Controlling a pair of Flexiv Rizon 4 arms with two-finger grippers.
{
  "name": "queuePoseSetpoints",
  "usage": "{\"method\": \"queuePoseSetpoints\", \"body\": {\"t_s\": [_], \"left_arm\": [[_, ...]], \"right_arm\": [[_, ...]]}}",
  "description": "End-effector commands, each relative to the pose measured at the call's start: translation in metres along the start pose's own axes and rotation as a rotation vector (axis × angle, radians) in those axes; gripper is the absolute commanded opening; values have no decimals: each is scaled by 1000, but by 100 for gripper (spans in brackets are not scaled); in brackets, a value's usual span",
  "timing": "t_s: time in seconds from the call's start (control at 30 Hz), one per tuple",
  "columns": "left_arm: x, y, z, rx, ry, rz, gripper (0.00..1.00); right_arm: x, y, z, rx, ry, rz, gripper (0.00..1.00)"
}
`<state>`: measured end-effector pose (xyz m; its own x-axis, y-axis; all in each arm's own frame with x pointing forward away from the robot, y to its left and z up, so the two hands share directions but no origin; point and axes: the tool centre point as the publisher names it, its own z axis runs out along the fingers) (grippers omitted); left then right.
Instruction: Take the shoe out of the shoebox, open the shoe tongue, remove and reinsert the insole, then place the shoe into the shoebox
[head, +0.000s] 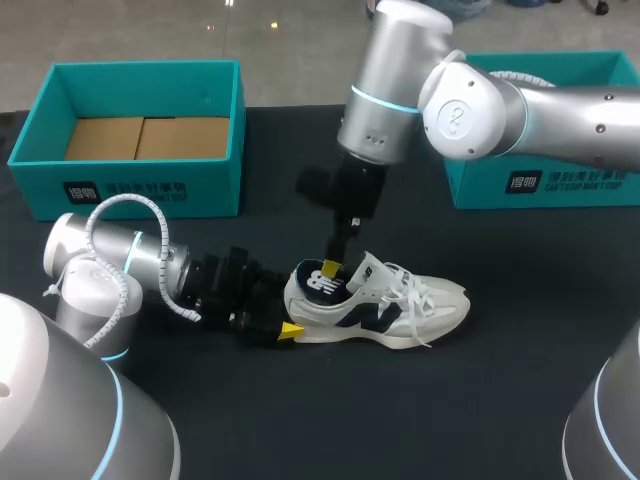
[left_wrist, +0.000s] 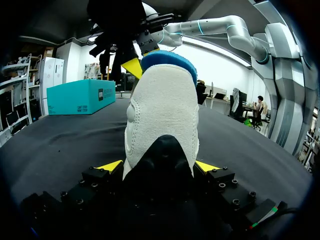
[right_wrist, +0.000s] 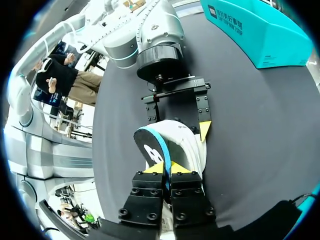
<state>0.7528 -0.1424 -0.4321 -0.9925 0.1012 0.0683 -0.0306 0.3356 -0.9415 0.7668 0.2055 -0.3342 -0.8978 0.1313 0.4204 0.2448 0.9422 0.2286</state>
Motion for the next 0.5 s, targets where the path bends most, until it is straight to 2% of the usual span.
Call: {"method": "queuePoseSetpoints", "body": {"t_s": [0.03,0.3,0.5], "left_arm": [[0,3,3,-1,-1,0,0],[0,3,3,-1,-1,0,0],[0,3,3,-1,-1,0,0]], "right_arm": [[3,5,-14,2,-24,1,0],[1,21,-60,-39,-109,-7,0],[-2,46,-116,-87,-202,-17,0]]}}
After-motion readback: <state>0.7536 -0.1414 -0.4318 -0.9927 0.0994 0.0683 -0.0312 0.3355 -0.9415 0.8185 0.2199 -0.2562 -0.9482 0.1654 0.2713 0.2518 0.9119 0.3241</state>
